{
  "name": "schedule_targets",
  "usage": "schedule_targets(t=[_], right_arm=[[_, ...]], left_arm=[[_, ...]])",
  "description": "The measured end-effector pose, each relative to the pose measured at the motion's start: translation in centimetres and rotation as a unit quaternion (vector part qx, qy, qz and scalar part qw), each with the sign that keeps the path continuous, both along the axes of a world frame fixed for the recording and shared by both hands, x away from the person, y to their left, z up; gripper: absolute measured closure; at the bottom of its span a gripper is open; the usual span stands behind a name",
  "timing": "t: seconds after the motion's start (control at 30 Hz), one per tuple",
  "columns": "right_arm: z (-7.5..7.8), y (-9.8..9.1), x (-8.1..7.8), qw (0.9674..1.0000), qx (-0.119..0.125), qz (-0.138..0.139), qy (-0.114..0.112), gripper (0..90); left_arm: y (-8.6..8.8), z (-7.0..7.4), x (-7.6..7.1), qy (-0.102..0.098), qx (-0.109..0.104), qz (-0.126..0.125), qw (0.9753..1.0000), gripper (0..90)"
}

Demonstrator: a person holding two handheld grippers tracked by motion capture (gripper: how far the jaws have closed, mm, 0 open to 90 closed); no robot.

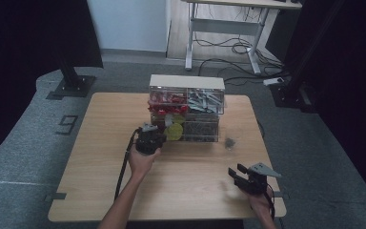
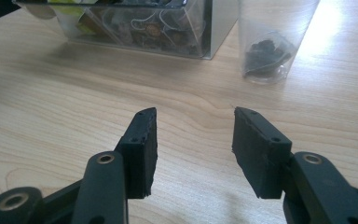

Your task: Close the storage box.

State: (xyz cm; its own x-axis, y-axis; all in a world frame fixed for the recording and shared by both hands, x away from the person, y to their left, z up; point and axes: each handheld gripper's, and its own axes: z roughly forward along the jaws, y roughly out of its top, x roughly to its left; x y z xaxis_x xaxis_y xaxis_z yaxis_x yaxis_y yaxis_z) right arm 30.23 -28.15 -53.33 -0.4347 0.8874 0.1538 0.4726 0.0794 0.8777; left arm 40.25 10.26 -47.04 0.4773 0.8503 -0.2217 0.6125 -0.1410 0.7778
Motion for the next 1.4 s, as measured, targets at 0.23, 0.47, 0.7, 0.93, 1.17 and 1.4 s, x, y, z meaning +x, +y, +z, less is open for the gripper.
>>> schedule_targets(t=[0.23,0.47,0.7,0.93,1.17,1.4], right_arm=[[-0.2,0.2,0.0,1.0,-0.006,0.003,0.002,50.1],[-0.2,0.3,0.0,1.0,-0.006,0.003,0.001,50.1],[-0.3,0.3,0.0,0.9999,-0.009,0.005,0.002,50.1],[-0.3,0.3,0.0,1.0,-0.009,0.003,0.003,50.1],[-0.4,0.2,0.0,1.0,-0.008,0.001,0.002,50.1],[-0.5,0.2,0.1,0.9999,-0.01,0.003,0.004,50.0]], left_arm=[[0.3,-0.4,-0.1,0.004,-0.001,0.002,1.0,90.0],[0.4,-1.0,-0.1,0.012,-0.004,0.004,0.9999,90.0],[0.5,-1.9,-0.1,0.025,-0.002,-0.001,0.9997,90.0],[0.5,-2.7,0.0,0.033,-0.007,-0.003,0.9994,90.0],[0.5,-2.7,0.0,0.032,-0.007,-0.004,0.9995,89.9],[0.7,-2.7,-0.4,0.025,0.001,-0.004,0.9997,89.6]])
